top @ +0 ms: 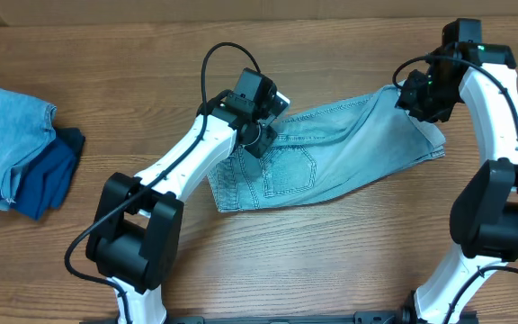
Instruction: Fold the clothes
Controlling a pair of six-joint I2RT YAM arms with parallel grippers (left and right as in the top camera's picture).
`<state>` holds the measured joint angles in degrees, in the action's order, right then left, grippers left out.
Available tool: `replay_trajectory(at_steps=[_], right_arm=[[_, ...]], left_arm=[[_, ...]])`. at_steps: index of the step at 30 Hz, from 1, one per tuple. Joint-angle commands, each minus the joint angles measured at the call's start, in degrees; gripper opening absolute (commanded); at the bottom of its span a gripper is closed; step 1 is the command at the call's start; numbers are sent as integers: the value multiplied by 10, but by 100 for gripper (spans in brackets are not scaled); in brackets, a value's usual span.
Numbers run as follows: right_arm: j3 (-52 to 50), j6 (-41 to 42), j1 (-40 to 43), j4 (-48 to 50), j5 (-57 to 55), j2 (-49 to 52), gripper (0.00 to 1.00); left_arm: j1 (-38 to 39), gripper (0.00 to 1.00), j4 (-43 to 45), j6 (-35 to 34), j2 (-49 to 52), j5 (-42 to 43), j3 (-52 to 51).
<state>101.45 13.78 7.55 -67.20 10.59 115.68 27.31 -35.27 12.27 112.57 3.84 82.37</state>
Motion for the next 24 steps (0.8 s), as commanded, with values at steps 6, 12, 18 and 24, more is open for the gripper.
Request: replay_trajectory(at_steps=[6,12,18,24], right_arm=[[-198,52,12,140,-20,3,28],[-284,165,64,128,-126,0,15],[-283,163,68,106,-128,-16,13],[-283,113,63,183,-78,-159,27]], left_arm=[[-5,17,75,-87,63,-20,9],[-46,15,60,-132,84,-98,9],[-106,12,31,-133,83,-104,18],[-62,31,-47,-83,28,-58,177]])
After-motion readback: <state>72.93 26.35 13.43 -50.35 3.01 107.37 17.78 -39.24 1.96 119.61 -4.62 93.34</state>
